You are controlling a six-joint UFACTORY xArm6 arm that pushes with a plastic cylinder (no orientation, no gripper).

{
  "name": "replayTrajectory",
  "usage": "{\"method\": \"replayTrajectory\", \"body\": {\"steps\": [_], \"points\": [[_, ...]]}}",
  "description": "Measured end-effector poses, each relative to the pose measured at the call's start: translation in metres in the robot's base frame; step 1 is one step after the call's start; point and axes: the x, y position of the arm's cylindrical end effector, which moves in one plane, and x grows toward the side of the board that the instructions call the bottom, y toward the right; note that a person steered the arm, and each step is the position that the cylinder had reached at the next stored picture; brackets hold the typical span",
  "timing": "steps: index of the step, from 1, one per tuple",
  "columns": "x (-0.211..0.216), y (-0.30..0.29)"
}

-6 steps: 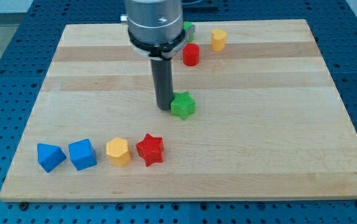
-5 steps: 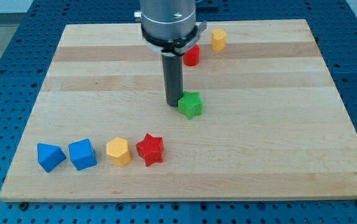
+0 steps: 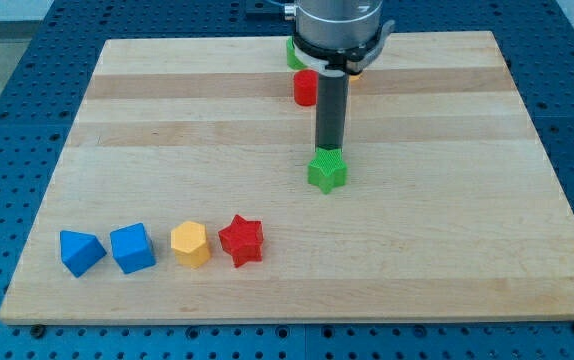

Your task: Slide the red circle up a bit

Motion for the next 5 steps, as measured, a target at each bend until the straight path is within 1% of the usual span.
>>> {"method": "replayTrajectory", "body": {"steps": [5], "points": [[0.081,0.000]]}}
